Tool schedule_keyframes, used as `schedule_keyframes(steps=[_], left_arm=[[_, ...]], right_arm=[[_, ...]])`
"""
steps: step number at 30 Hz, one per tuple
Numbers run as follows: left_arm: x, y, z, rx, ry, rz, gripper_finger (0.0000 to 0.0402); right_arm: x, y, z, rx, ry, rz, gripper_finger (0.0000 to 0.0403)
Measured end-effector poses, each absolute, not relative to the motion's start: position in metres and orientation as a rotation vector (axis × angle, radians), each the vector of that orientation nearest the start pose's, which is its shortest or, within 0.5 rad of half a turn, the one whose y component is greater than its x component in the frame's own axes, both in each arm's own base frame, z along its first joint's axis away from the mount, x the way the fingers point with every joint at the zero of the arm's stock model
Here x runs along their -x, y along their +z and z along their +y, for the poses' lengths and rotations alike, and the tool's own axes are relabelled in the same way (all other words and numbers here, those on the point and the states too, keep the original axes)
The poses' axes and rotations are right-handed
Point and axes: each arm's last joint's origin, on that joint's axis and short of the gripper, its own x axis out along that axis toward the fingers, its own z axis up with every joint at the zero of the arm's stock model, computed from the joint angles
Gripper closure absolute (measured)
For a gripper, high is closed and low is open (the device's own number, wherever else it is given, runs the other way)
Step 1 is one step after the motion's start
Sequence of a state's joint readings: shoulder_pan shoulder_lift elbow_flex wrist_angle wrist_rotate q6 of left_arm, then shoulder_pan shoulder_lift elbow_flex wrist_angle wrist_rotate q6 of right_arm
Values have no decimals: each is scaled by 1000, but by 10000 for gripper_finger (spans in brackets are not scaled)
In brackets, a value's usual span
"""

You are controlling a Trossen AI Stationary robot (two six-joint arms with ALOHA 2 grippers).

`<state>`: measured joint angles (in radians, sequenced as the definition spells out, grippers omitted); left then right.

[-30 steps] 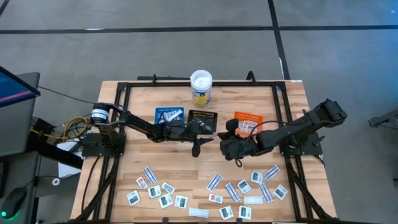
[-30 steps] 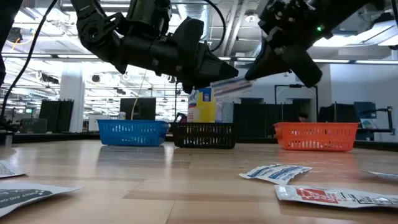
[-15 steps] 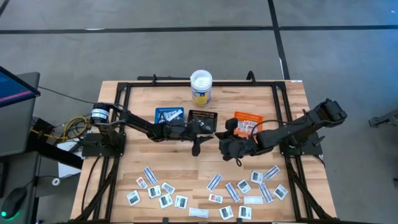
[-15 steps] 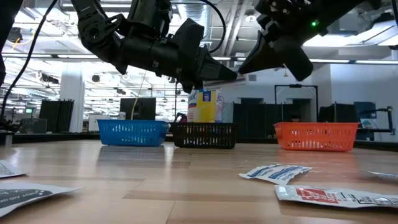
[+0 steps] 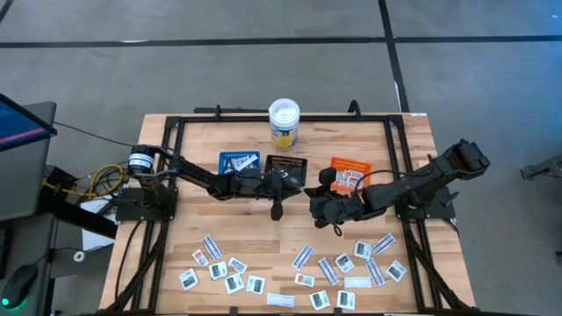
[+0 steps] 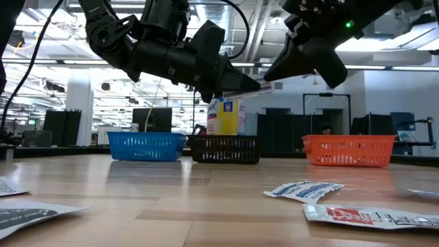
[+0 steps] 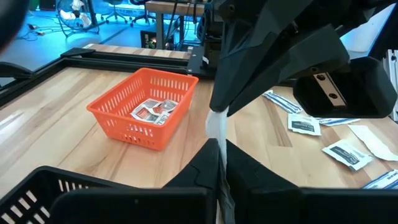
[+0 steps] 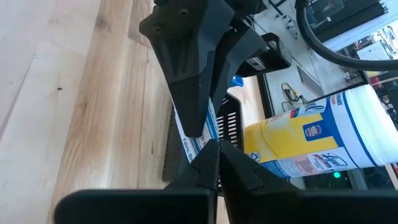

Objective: Pick & Place First Aid Supplies
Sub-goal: Put the blue bandage into the blue bin

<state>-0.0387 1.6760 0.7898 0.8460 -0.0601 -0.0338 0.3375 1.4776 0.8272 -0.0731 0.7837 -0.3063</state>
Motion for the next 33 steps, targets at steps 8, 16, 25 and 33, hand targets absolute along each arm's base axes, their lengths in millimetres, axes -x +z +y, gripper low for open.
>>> schedule_keyframes(steps=[8,16,25,33], left_arm=[[-346,210,-12,-14,21,43,392],[-345,208,-20,-209,-10,62,392],[-345,209,-27,-271,19,58,392],[-344,208,-26,-265,50,68,392]], right_arm=[[-283,207,79,677,-331,686,342],[-285,206,75,531,-296,670,283],[-292,206,59,427,-212,677,263],[-291,206,65,501,-168,678,357]])
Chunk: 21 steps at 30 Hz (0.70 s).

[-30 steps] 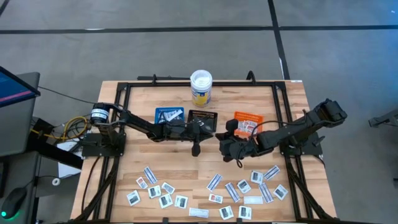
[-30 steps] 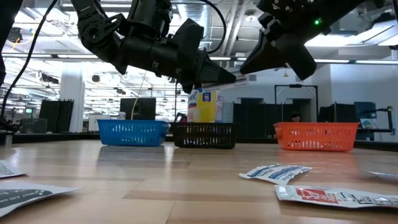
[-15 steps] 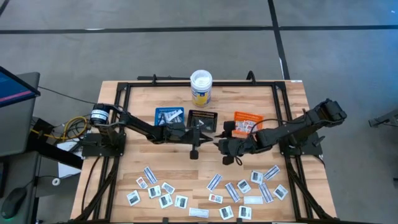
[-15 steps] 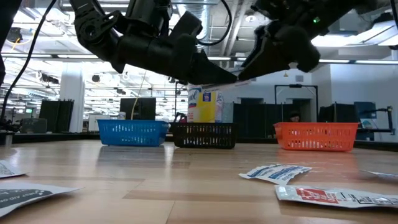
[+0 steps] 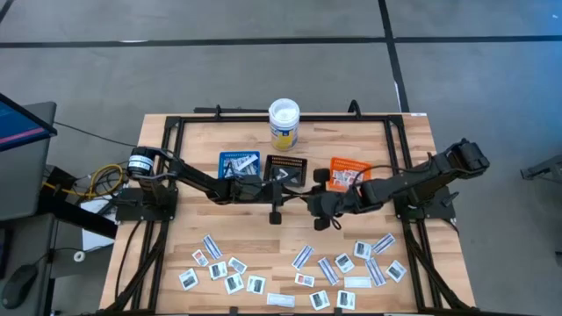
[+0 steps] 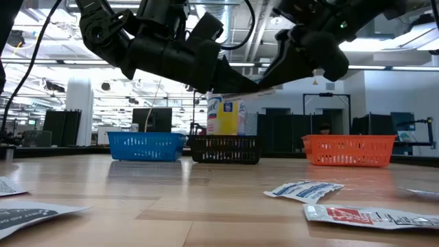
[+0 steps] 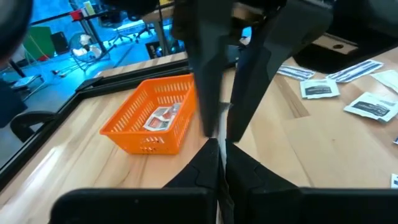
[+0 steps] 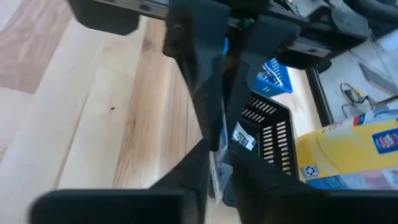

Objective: Pick & Place First Aid Supplies
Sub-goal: Put the blue bandage into the blue bin

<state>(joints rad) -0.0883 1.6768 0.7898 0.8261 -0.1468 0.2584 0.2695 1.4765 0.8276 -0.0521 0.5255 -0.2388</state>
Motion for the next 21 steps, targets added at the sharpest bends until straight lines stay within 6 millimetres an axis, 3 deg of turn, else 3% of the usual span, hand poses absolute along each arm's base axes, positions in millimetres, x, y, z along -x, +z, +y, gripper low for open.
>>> schedule_keyframes(steps=[4,9,14,21], left_arm=[[-344,207,-26,-268,74,87,393],[-344,205,-24,-271,96,106,393],[-344,205,-24,-269,93,102,394],[-344,205,-24,-266,94,100,391]], right_arm=[[-288,207,73,578,-183,676,397],[-284,209,80,652,-300,663,380],[-280,208,88,740,-315,676,390],[-278,207,89,687,-322,680,394]])
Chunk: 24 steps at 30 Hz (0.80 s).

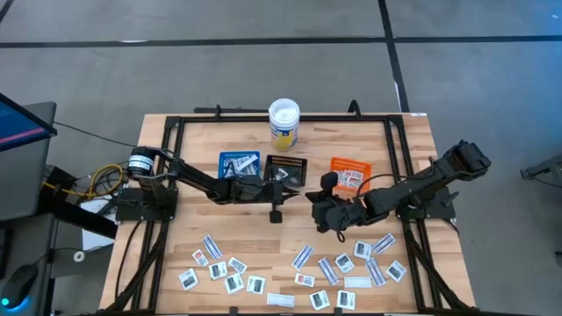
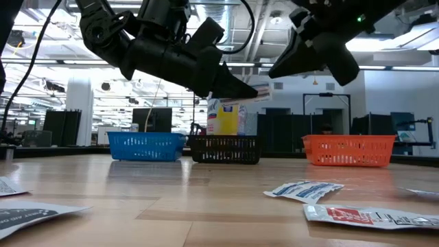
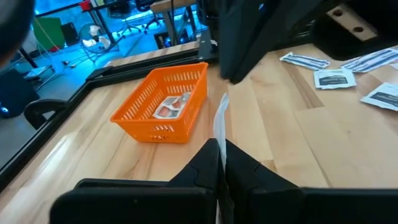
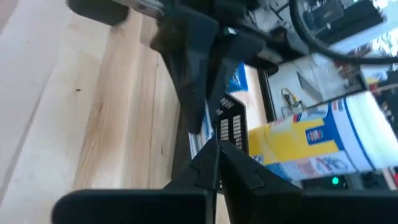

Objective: Pick & Place First Aid Supplies
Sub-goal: Put the blue bandage into the blue bin

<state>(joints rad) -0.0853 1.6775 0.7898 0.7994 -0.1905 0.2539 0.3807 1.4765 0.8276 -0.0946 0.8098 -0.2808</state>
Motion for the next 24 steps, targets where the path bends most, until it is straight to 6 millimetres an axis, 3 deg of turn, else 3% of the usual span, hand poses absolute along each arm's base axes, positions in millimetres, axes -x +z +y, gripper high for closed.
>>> schedule_keyframes(steps=[5,11,17,21,24], left_arm=[[-344,205,-24,-266,95,100,394],[-344,205,-24,-262,94,100,390],[-344,205,-24,-262,94,100,393],[-344,205,-24,-262,94,100,392],[-344,206,-24,-262,94,99,395]], right_arm=[[-277,203,82,639,-330,722,354],[-284,202,68,446,-283,716,304],[-287,202,58,397,-284,718,264],[-288,202,57,368,-231,726,259],[-288,202,57,366,-229,723,286]])
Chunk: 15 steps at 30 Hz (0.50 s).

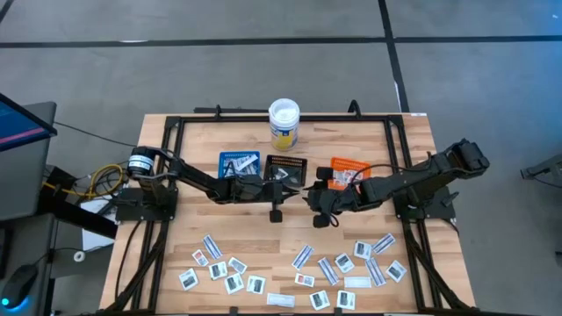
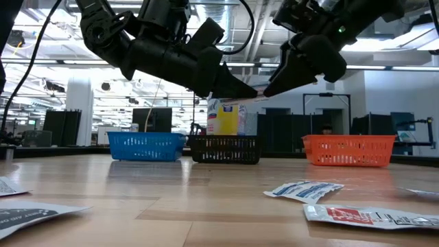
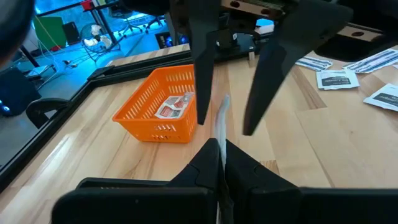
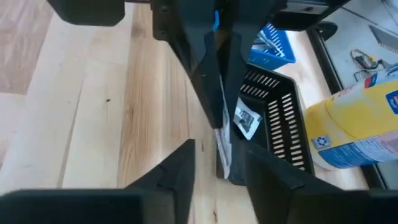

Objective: Pick & Place First Aid Supplies
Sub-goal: Put the blue bandage into the blue bin

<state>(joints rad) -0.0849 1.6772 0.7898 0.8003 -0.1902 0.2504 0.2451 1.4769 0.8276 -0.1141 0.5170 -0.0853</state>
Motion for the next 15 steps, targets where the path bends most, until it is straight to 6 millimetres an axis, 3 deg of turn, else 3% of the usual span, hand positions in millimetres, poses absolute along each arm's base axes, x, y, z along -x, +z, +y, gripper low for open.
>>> schedule_keyframes(steps=[7,15], left_arm=[[-344,206,-24,-262,92,99,392],[-344,205,-24,-262,92,106,391]], right_arm=[[-292,206,60,424,-204,674,394],[-280,214,70,511,-249,683,401]])
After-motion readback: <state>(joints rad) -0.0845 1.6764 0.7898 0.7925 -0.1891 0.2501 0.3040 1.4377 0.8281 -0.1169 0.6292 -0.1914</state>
